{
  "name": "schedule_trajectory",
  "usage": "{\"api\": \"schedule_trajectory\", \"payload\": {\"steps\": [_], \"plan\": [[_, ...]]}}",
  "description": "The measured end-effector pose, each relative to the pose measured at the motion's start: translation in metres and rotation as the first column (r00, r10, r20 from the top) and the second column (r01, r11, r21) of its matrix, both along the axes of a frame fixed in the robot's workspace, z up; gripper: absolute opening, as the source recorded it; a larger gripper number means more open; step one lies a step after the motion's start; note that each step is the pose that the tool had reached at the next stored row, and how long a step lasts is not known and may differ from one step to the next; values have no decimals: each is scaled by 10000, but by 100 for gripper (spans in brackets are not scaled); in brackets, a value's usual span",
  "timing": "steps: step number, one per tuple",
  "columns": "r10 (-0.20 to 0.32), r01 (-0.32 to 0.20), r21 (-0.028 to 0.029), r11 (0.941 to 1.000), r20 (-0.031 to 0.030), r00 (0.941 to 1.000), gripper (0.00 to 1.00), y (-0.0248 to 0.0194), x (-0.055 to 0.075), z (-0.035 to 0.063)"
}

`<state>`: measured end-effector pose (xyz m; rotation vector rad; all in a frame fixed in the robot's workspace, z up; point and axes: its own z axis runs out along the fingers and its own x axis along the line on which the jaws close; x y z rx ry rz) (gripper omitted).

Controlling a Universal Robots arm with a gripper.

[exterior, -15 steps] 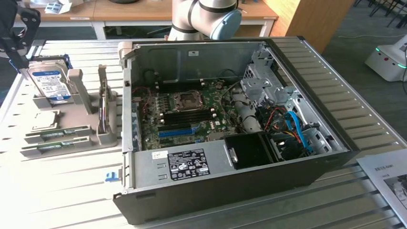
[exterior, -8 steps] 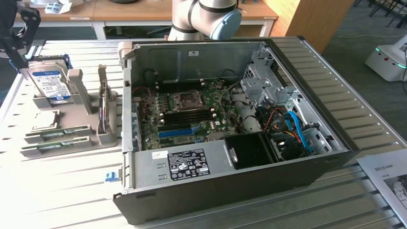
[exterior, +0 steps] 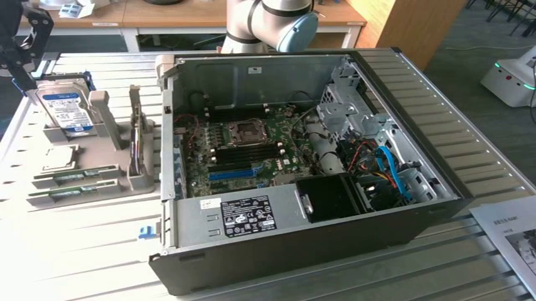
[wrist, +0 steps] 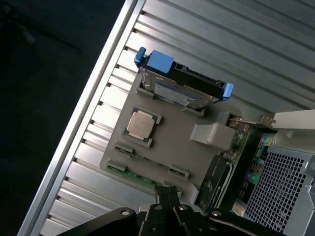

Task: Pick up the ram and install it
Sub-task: 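Pick up the ram and move it above insertion slot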

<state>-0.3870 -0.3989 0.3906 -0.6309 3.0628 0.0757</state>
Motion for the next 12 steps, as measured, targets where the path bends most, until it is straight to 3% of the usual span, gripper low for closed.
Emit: {"api": "schedule_trajectory", "payload": {"steps": [6,12], "plan": [[881,-881,0,9961,-1,9961,13,0,0,0],[1781,-1781,0,9840,-1,9840,13,0,0,0]]}}
